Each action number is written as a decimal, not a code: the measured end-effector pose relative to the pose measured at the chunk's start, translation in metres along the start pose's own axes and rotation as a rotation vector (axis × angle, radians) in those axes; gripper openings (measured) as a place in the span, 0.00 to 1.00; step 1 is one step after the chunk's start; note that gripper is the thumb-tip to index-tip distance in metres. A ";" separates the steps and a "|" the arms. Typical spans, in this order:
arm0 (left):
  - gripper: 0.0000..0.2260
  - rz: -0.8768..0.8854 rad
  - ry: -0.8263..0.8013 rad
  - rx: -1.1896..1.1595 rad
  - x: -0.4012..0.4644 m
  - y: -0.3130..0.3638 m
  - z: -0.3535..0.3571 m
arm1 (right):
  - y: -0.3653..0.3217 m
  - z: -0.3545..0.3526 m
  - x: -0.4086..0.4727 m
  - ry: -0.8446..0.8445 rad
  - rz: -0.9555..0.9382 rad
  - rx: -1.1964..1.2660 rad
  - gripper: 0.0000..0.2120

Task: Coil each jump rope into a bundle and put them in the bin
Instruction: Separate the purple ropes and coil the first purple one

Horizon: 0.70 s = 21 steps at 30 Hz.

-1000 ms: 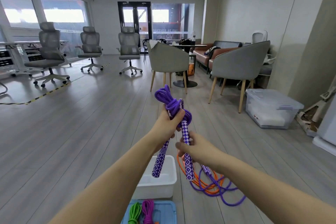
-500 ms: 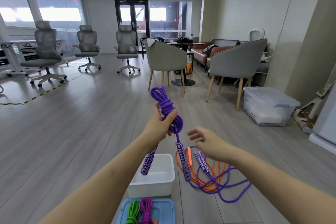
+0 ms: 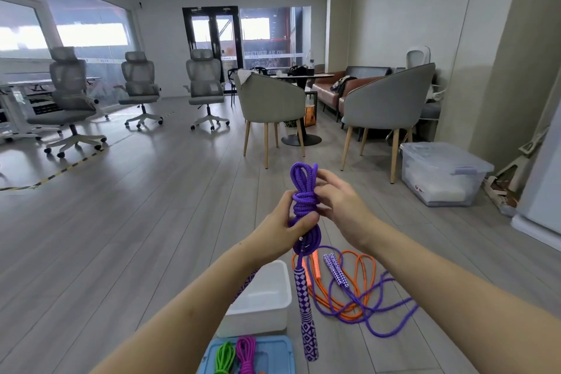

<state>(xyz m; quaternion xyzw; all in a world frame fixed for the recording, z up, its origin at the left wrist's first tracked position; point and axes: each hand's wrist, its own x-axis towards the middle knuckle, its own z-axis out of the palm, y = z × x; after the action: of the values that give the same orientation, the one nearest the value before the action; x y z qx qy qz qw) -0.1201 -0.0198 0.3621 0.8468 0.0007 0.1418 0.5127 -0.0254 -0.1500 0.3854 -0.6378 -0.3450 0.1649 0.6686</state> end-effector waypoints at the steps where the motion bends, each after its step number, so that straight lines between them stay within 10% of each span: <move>1: 0.15 -0.003 -0.009 -0.013 0.000 0.001 0.001 | -0.002 0.000 0.001 0.007 -0.011 0.016 0.18; 21: 0.18 0.051 0.019 -0.135 -0.003 0.014 0.015 | -0.017 0.017 -0.006 0.042 0.106 0.158 0.28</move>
<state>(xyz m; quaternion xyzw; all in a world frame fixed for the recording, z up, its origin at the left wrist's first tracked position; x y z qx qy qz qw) -0.1215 -0.0400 0.3670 0.8086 -0.0255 0.1625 0.5649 -0.0448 -0.1442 0.3992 -0.6037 -0.2825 0.2132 0.7143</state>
